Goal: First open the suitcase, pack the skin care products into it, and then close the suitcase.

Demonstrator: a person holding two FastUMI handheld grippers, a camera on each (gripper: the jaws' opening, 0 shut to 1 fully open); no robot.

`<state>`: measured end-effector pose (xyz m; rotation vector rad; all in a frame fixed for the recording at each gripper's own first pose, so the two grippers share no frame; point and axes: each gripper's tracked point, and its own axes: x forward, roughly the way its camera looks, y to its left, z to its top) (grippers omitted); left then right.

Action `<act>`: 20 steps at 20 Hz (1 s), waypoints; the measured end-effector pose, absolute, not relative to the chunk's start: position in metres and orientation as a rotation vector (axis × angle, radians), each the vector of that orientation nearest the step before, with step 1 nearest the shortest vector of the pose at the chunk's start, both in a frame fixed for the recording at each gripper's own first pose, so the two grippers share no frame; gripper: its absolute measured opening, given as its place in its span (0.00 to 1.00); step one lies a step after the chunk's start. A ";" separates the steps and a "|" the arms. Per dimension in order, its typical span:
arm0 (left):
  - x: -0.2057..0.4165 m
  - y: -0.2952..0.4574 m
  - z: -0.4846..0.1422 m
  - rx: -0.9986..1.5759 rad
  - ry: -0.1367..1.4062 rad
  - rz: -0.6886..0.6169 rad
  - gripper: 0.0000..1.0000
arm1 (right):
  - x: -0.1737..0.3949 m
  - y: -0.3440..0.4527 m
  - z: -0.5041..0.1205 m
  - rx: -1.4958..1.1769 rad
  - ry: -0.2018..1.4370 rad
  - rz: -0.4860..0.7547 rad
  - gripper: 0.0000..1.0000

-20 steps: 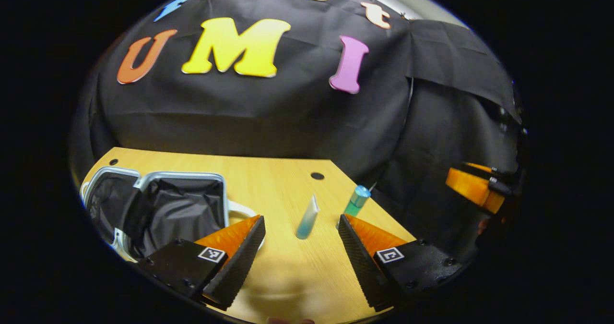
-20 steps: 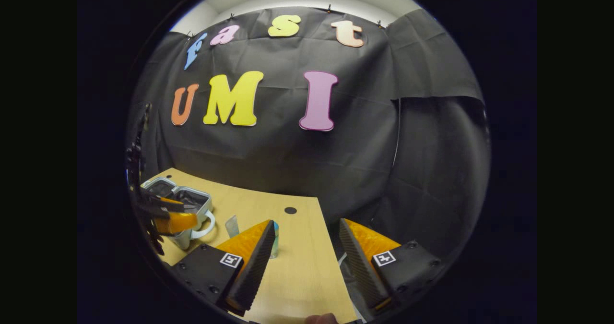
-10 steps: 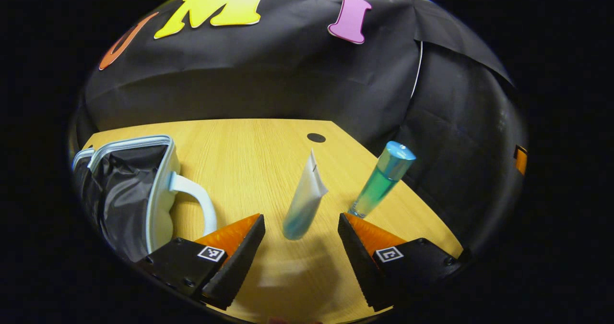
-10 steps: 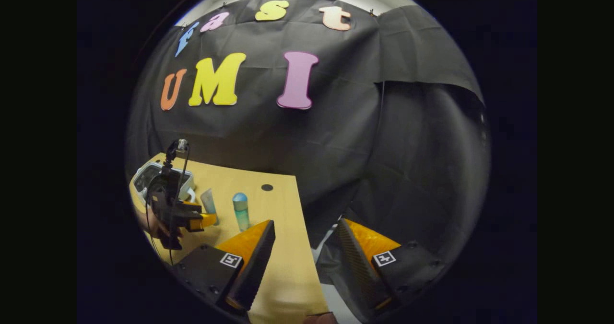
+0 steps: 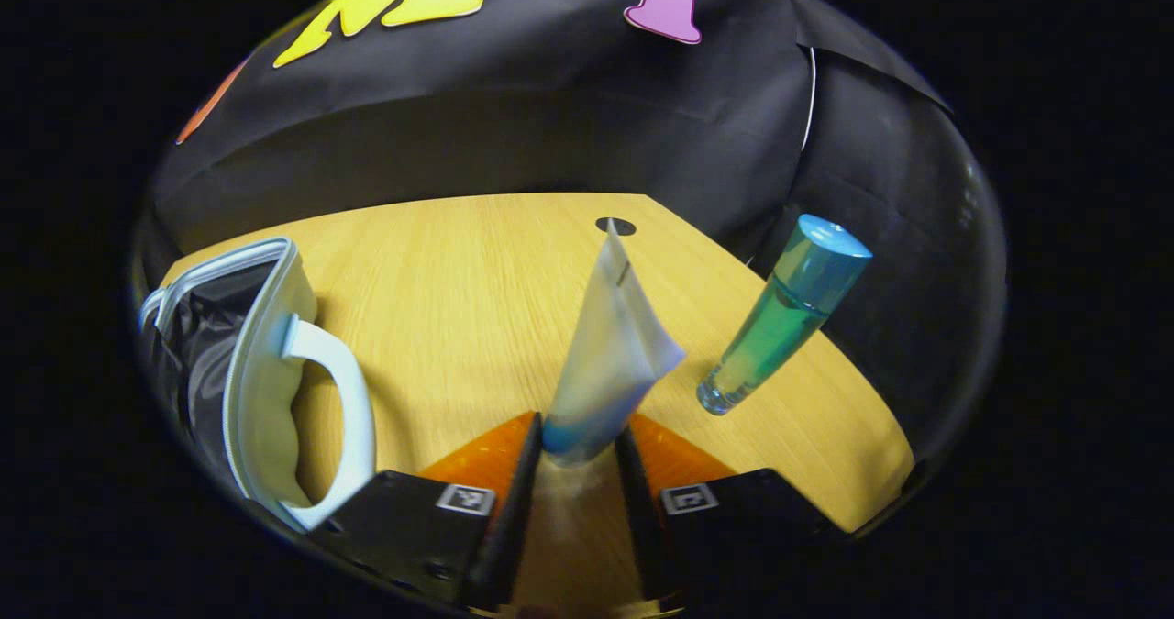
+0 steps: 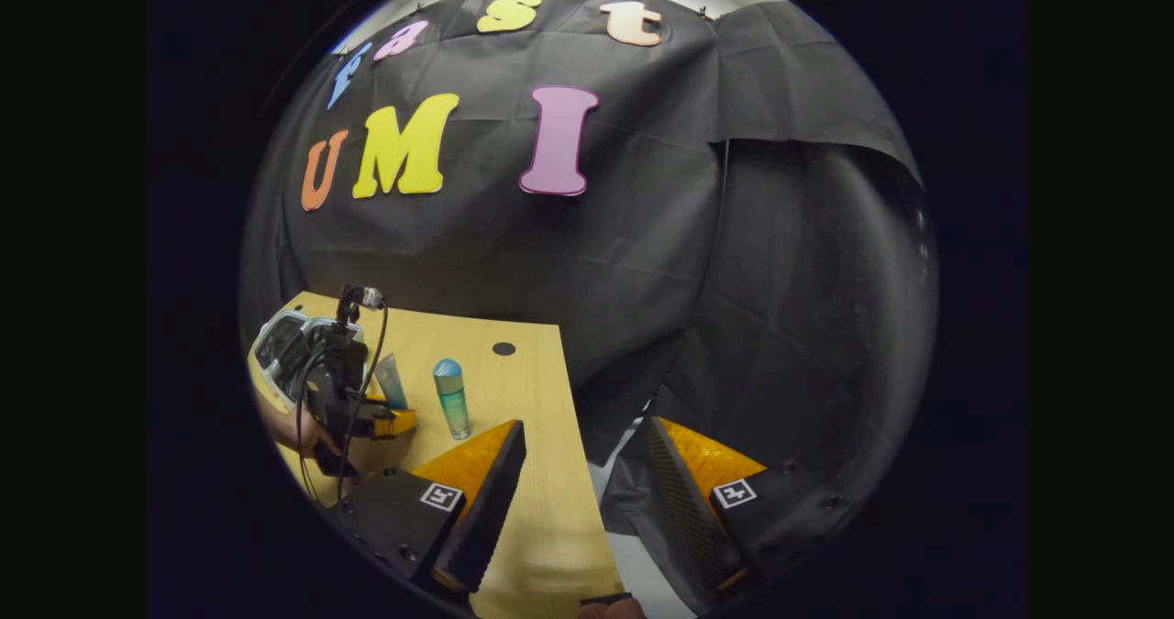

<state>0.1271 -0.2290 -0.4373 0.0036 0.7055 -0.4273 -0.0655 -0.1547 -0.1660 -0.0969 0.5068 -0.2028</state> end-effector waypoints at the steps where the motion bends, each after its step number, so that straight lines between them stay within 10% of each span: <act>1: 0.127 -0.229 -0.439 0.006 0.715 -0.429 0.44 | -0.064 -0.153 -0.168 -0.091 0.509 -0.195 0.80; 20: 0.039 -0.064 -0.285 -0.099 0.623 -0.210 0.38 | 0.067 -0.005 -0.333 0.085 0.637 0.009 0.80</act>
